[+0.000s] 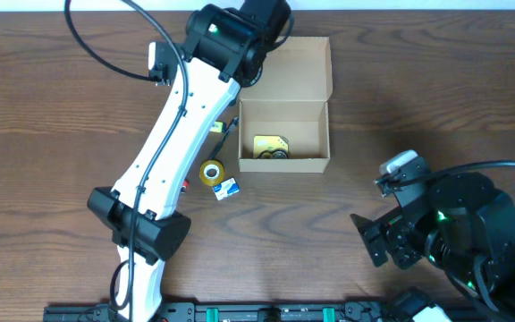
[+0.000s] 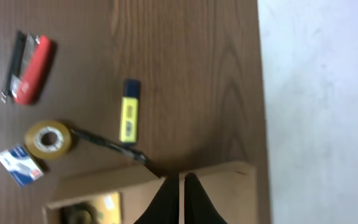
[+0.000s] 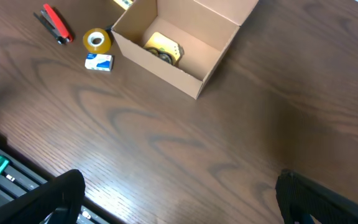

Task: Pack container
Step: 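Raise the left gripper out of the box and swing it left, then move the left gripper down over the red stapler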

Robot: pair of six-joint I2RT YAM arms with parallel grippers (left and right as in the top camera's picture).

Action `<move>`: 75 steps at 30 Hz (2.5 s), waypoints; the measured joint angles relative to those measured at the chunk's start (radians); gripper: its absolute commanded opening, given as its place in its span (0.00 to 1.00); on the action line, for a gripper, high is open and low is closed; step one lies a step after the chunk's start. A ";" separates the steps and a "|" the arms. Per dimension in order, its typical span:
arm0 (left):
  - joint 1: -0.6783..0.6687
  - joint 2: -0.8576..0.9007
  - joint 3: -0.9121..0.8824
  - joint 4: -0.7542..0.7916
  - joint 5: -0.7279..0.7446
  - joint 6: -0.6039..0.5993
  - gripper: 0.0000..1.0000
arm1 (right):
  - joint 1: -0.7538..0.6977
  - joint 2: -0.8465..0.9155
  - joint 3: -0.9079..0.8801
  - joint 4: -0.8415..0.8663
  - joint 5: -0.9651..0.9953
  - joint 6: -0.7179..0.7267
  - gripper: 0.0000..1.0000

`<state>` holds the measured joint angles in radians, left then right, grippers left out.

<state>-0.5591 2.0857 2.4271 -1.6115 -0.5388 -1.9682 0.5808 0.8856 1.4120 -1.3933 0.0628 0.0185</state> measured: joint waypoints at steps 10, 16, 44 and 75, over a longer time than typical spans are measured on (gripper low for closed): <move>0.064 0.000 -0.248 0.000 -0.002 0.138 0.06 | 0.000 0.000 0.000 0.001 0.000 0.000 0.99; 0.158 0.012 -0.327 0.000 0.123 0.468 0.06 | 0.000 0.000 0.000 0.000 0.000 0.000 0.99; 0.414 -0.253 -0.316 0.000 0.343 1.873 0.06 | 0.000 0.000 0.000 0.000 0.000 0.000 0.99; 0.572 -0.790 -1.454 0.642 0.708 1.584 0.50 | 0.000 0.000 0.000 0.000 0.000 0.000 0.99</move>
<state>0.0132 1.2953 0.9733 -0.9691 0.1688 -0.3843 0.5808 0.8856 1.4120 -1.3930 0.0628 0.0185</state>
